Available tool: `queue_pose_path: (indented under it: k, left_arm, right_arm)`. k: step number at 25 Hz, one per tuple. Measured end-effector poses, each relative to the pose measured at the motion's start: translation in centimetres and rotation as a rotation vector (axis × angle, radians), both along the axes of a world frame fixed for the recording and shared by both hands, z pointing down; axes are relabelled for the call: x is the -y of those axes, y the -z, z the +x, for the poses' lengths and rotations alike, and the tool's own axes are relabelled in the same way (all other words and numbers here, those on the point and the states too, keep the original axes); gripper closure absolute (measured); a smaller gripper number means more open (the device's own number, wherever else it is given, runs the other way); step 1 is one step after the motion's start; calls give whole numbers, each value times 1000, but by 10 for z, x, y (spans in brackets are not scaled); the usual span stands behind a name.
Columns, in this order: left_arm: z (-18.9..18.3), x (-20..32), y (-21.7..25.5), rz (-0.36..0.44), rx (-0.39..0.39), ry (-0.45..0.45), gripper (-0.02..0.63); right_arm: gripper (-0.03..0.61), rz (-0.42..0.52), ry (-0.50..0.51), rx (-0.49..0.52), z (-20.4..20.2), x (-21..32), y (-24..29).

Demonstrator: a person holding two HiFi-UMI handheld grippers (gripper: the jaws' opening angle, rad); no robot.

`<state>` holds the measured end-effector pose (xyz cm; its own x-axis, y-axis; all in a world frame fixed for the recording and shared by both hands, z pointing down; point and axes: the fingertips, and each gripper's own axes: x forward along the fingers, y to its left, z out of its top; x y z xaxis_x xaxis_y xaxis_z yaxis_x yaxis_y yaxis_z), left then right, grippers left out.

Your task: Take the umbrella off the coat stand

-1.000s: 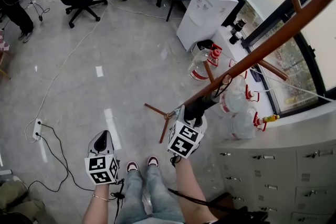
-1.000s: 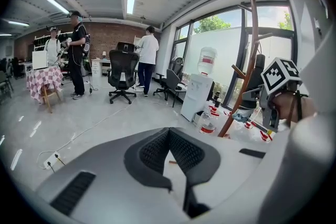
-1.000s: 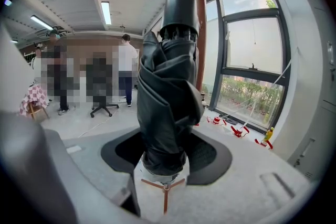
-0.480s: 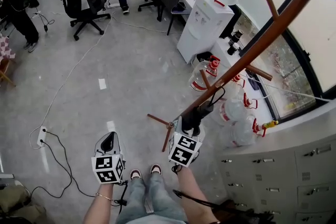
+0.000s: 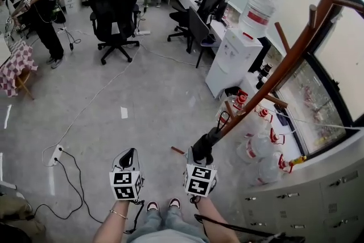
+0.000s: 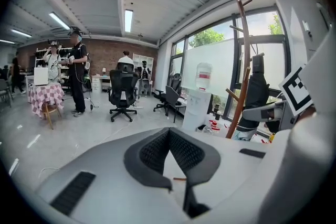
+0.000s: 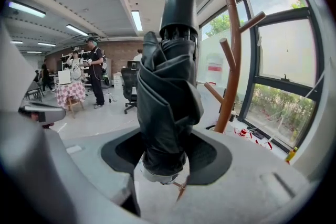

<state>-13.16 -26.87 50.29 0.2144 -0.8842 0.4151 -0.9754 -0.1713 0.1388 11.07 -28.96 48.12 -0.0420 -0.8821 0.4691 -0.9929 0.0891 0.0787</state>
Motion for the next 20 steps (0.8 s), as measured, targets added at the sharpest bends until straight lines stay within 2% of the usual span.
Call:
queue_pose_path:
  k: [13,20]
  left_arm:
    - [-51,-14,55,99,1,190,609]
    - [-79,-33,64,116,8,272,609]
  right_arm:
    - [350,24,279,9,-73,5,35]
    - [350,25,387,12,-109,0,42]
